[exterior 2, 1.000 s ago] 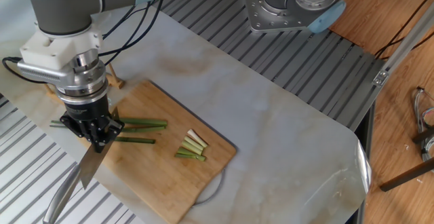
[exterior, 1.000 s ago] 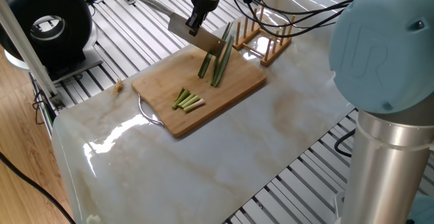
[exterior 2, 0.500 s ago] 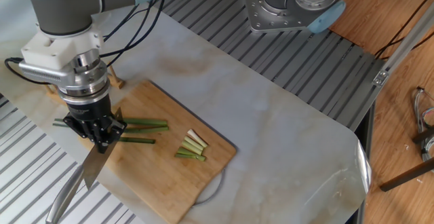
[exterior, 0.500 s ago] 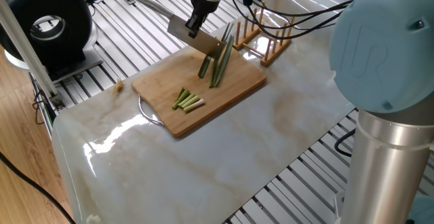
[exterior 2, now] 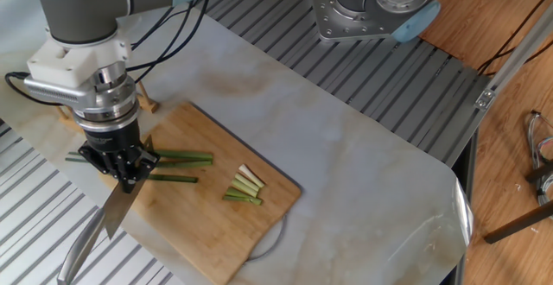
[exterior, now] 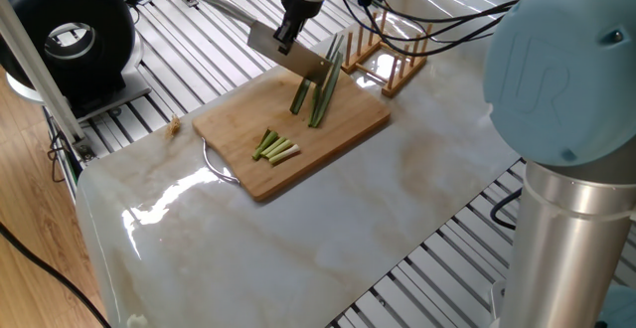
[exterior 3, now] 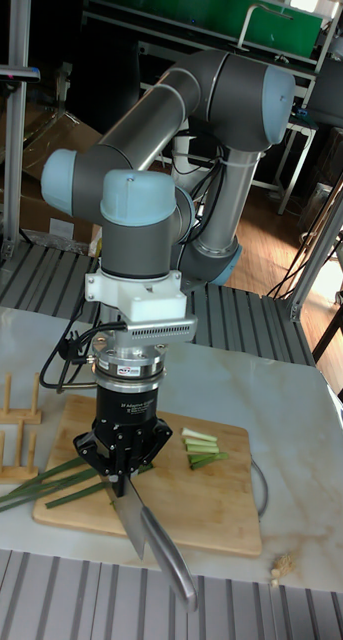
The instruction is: Chop the green garlic
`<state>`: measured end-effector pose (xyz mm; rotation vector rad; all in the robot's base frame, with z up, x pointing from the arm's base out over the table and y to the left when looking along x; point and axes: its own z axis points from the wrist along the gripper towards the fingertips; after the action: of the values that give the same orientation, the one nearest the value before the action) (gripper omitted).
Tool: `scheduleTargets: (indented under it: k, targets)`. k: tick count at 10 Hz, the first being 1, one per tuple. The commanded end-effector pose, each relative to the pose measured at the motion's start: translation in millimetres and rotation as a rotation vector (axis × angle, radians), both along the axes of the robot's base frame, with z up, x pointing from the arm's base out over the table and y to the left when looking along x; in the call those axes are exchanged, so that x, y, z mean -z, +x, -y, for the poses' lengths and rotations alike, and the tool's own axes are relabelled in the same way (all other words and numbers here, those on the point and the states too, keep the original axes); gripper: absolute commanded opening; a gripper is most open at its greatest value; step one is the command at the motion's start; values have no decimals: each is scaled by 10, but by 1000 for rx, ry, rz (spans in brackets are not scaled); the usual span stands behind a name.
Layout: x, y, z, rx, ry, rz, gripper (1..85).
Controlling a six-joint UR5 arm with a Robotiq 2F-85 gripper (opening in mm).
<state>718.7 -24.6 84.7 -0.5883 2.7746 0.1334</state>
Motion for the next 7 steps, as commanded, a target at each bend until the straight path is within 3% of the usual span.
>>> scheduleTargets:
  k: [1, 5, 7]
  targets:
    - [-35, 11, -11, 9, 15, 3, 13]
    - [-174, 61, -24, 21, -26, -11, 13]
    - [-204, 101, -87, 23, -22, -14, 13]
